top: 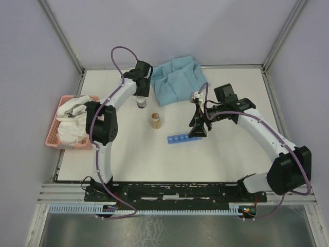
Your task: Sort the pills into containers
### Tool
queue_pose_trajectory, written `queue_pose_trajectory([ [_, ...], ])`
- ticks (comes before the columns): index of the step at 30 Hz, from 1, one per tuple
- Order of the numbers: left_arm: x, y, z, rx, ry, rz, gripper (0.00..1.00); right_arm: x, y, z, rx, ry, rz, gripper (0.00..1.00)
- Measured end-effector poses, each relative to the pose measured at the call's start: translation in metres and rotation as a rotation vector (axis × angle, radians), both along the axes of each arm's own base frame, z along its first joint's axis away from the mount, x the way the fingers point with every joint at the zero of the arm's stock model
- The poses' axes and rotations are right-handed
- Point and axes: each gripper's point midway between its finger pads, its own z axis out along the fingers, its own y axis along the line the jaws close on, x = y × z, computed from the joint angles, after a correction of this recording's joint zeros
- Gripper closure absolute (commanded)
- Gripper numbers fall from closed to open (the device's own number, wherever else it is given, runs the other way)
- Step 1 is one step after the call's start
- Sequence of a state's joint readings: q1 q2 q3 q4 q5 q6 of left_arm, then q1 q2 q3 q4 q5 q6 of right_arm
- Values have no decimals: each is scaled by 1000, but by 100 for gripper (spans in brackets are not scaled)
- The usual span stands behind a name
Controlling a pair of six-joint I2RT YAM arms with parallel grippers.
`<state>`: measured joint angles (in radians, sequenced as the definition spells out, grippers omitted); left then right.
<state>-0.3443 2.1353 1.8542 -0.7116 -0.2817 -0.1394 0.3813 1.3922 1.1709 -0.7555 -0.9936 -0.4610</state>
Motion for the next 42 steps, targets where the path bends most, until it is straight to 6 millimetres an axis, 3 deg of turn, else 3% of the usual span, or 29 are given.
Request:
queue_pose_trajectory([
  [15, -4, 1, -2, 2, 17, -1, 43, -2, -1, 0, -9, 11, 6, 27],
  [26, -5, -1, -3, -9, 24, -9, 93, -2, -1, -1, -12, 17, 9, 28],
  [32, -14, 0, 3, -30, 20, -18, 97, -3, -2, -2, -16, 10, 18, 28],
  [36, -35, 1, 25, -79, -13, -27, 97, -3, -2, -2, -18, 7, 23, 28],
  [42, -59, -9, 95, -241, -183, -62, 97, -4, -3, -3, -21, -4, 31, 27],
])
